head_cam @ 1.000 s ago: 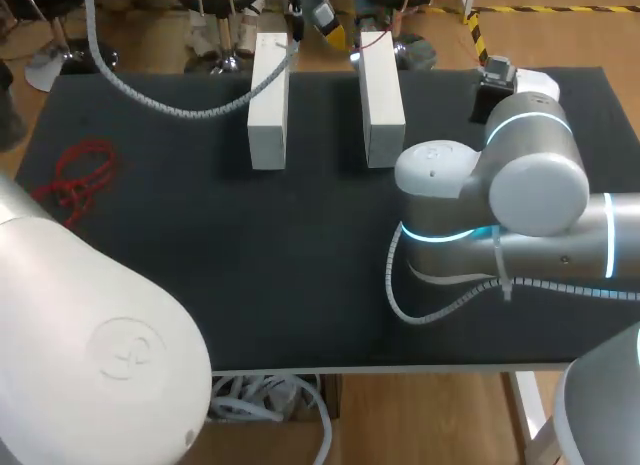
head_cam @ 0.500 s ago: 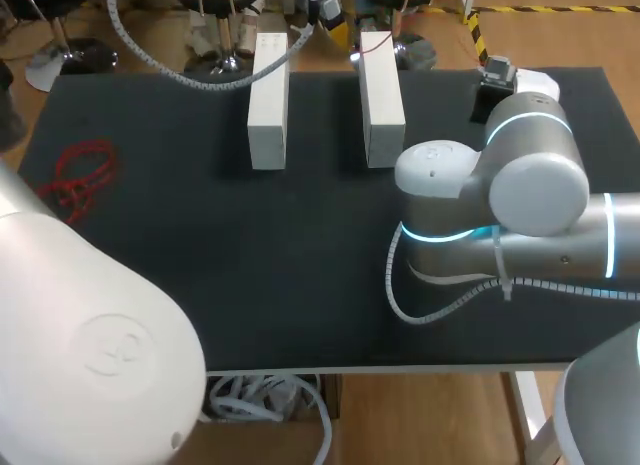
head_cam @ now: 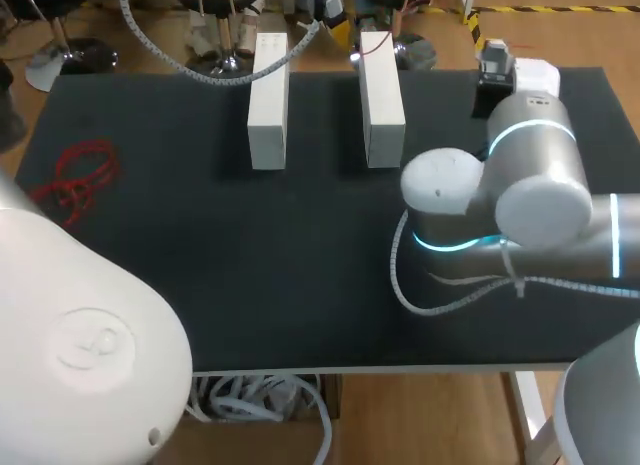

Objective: Grab the tape and strap the tape.

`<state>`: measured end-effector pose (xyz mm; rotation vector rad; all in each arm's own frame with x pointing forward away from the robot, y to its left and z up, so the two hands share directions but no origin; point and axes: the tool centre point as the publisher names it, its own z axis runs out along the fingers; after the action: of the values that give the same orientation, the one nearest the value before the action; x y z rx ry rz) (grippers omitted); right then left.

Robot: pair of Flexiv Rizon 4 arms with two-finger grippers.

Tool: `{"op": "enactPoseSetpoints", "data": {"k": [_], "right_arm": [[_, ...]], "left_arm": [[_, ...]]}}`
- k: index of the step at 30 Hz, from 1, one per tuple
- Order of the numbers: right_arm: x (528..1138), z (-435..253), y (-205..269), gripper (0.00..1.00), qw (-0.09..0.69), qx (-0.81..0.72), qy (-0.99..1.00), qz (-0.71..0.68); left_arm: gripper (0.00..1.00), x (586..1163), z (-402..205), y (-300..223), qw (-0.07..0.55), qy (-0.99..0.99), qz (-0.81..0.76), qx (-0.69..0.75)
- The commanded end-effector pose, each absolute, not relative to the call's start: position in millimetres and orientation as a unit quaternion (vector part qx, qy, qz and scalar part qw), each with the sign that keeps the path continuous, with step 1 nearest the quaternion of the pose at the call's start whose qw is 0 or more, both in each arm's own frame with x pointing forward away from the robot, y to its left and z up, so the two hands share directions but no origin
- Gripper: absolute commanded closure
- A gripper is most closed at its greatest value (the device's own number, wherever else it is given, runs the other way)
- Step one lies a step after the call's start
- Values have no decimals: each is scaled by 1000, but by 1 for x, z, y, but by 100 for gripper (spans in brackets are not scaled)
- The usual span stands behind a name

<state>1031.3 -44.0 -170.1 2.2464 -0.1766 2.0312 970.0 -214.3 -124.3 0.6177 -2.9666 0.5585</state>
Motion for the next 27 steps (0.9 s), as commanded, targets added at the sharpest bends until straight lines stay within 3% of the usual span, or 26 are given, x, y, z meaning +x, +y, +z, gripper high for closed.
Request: {"op": "enactPoseSetpoints", "data": {"k": [1,9,27], "right_arm": [[1041,-178,-62,100,-2,415,176,893],[1041,-163,-69,100,-51,315,247,915],[1007,-143,-60,100,-97,315,335,883]], "left_arm": [[100,970,-124,-215,30,-963,179,201],[100,970,-124,-215,30,-963,179,201],[100,970,-124,-215,30,-963,179,201]]}}
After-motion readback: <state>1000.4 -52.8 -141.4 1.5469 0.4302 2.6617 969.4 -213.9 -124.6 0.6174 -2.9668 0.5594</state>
